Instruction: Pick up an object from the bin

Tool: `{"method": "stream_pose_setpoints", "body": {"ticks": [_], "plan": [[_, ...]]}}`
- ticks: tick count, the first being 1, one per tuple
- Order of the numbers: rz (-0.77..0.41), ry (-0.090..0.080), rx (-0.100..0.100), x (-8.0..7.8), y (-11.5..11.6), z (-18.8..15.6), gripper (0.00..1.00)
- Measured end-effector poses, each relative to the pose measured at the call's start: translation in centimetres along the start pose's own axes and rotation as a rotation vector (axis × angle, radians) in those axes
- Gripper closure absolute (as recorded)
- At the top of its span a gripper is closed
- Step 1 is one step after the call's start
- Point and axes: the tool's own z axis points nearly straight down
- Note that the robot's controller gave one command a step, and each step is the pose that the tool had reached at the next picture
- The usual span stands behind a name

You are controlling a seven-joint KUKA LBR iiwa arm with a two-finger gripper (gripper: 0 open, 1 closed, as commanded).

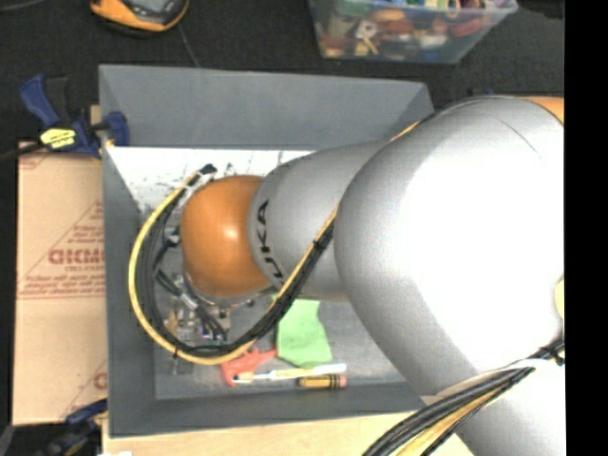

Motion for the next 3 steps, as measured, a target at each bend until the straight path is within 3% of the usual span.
{"method": "stream_pose_setpoints", "body": {"ticks": [1, 3], "plan": [[-0.059, -0.002, -0.001, 0.2, 0.7, 0.1, 1.00], [-0.057, 0.002, 0.000, 0.2, 0.7, -0.9, 1.00]]}}
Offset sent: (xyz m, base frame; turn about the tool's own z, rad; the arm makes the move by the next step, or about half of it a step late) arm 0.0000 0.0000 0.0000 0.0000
